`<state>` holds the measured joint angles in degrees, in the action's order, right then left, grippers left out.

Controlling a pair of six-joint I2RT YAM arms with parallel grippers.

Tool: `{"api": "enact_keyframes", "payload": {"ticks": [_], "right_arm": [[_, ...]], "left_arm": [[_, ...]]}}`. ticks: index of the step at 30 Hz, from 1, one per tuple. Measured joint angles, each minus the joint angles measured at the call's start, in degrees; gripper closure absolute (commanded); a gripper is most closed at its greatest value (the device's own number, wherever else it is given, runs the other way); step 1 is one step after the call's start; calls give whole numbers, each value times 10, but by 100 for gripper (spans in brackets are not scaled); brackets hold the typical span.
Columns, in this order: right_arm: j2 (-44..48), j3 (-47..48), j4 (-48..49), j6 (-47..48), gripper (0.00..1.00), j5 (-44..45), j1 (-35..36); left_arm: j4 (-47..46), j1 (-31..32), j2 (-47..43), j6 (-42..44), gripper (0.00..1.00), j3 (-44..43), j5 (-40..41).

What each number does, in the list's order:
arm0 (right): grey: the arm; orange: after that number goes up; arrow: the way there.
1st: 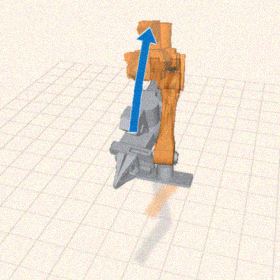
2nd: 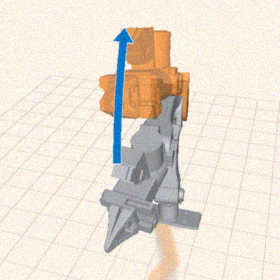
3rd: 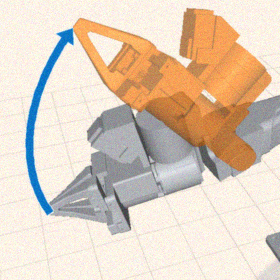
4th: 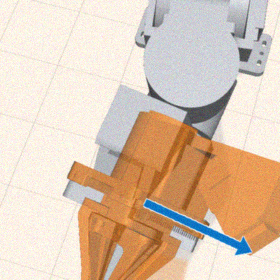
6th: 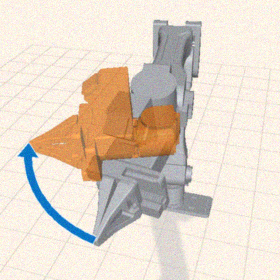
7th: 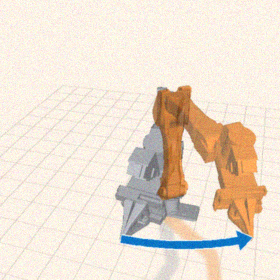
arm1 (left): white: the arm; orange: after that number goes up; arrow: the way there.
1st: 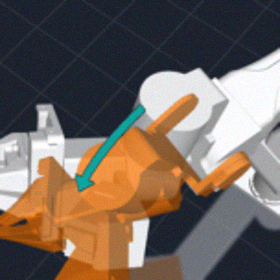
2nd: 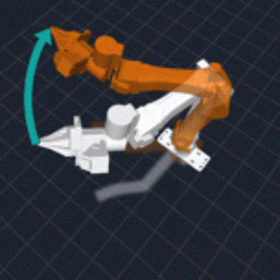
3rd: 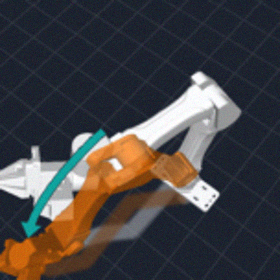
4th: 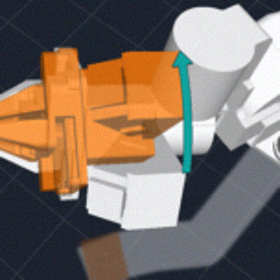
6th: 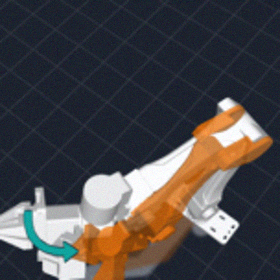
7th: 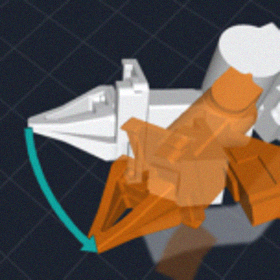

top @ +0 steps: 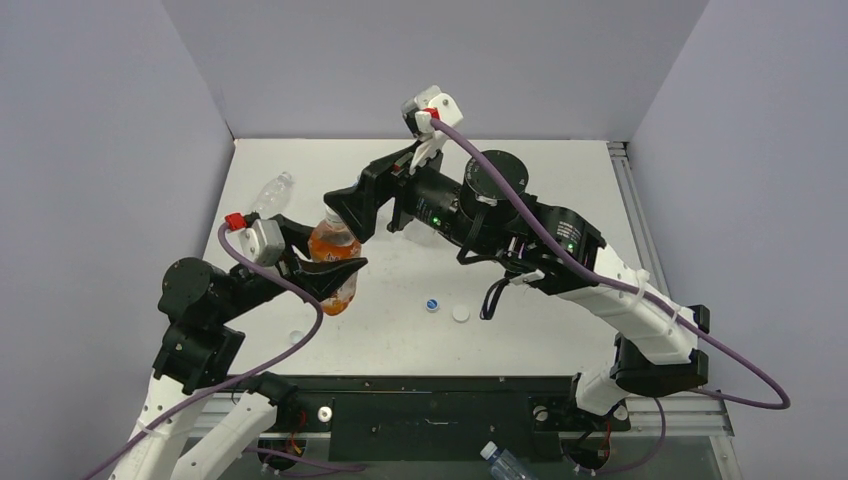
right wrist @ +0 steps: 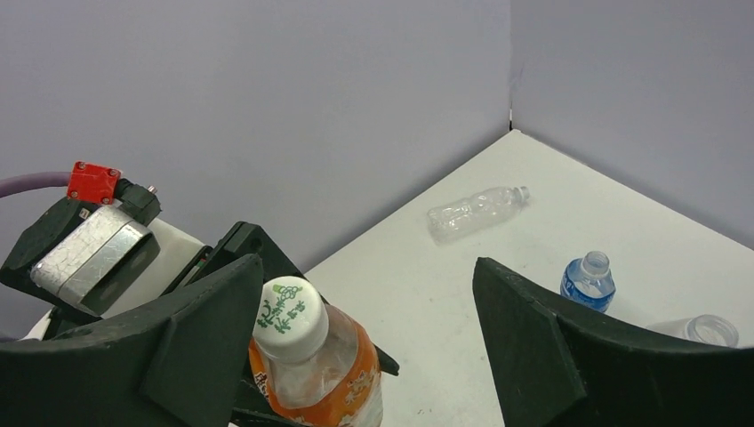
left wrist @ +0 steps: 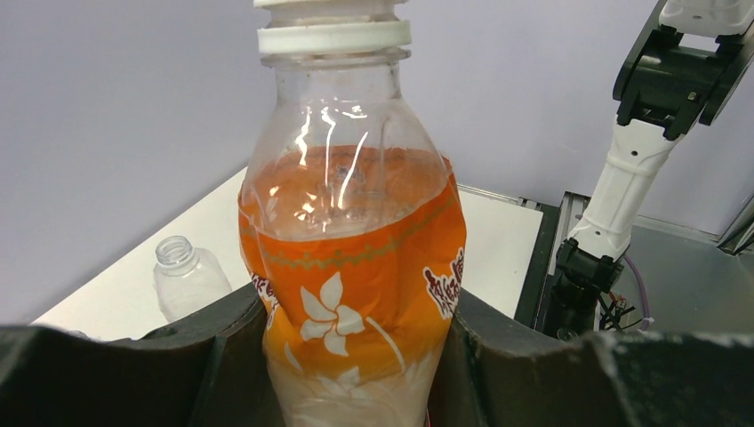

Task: Unscrew the bottle caps
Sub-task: Unscrew the bottle cap from the plastic bottle.

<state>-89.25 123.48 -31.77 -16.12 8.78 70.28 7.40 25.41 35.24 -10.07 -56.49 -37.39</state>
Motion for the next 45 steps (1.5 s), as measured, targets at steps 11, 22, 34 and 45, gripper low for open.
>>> {"api": "enact_keyframes", "payload": {"ticks": [11,22,34,45], "right_arm": [[-47,26,14,-30,45,-18,2],[-53,29,12,-40,72,-54,4],[-53,34,-3,-41,51,-91,-10],[-53,34,-15,-37,92,-94,-14]], "left_arm": [[10,0,3,3,100,0,7],[10,0,12,3,100,1,10],[10,0,16,3,100,1,10],[8,1,21,2,100,1,9]]}}
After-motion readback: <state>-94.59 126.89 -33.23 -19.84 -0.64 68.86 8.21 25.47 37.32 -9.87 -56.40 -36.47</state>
